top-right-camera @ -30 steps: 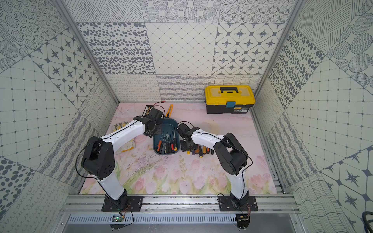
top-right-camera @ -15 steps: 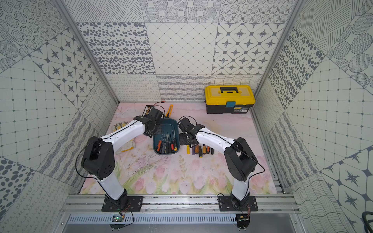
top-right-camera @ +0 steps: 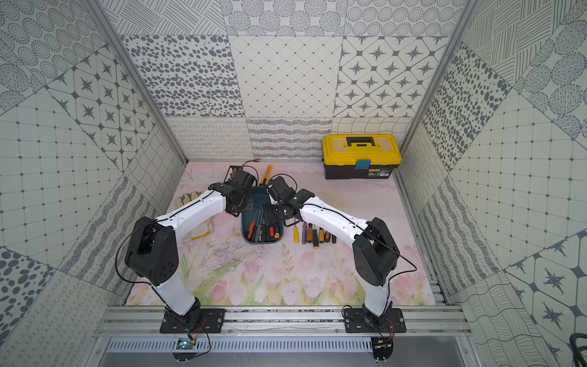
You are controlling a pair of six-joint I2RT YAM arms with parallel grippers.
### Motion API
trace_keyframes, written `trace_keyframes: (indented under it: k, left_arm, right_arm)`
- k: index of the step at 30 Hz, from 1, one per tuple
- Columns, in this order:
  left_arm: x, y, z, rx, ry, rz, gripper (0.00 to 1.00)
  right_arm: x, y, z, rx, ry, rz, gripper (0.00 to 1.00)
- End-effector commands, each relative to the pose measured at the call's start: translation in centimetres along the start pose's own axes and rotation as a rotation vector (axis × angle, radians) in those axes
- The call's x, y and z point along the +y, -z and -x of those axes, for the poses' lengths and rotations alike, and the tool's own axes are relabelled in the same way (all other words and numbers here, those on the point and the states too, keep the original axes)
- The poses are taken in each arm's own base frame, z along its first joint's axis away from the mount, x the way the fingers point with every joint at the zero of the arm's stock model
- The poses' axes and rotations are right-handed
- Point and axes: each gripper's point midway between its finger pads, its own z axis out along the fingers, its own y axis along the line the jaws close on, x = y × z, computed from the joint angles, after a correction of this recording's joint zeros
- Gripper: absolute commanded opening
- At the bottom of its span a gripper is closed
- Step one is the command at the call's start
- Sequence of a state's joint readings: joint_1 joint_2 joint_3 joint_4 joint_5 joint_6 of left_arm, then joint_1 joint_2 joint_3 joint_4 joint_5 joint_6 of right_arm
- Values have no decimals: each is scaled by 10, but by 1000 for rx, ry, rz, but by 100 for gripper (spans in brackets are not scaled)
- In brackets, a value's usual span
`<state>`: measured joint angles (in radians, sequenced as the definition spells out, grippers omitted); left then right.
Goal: Take out the screwdriver from the storage box
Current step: Pick up the screwdriver from the storage box.
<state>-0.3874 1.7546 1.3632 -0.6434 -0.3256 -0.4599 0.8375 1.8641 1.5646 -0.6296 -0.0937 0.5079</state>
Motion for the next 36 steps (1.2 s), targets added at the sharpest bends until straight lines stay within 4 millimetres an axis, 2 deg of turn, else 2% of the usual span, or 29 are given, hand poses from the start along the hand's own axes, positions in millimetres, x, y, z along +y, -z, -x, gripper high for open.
trace_keyframes:
  k: [1, 6, 14, 19, 27, 36]
  left_arm:
    - [-13, 10, 13, -48, 19, -82, 0]
    - [-14, 9, 12, -41, 19, -88, 0]
    - [-14, 8, 12, -38, 18, -83, 0]
    - [-11, 9, 12, -43, 21, -70, 0]
    - [-10, 7, 12, -40, 20, -65, 0]
    - [-11, 4, 10, -31, 19, -62, 0]
  right_arm:
    - [8, -19, -11, 46, 13, 10, 49]
    - [14, -42, -16, 74, -18, 18, 45]
    - [8, -70, -30, 135, -60, 8, 40]
    - [2, -81, -38, 161, -82, -11, 30]
    - [-3, -98, -48, 196, -97, -23, 30]
    - [-13, -117, -69, 266, -115, -50, 29]
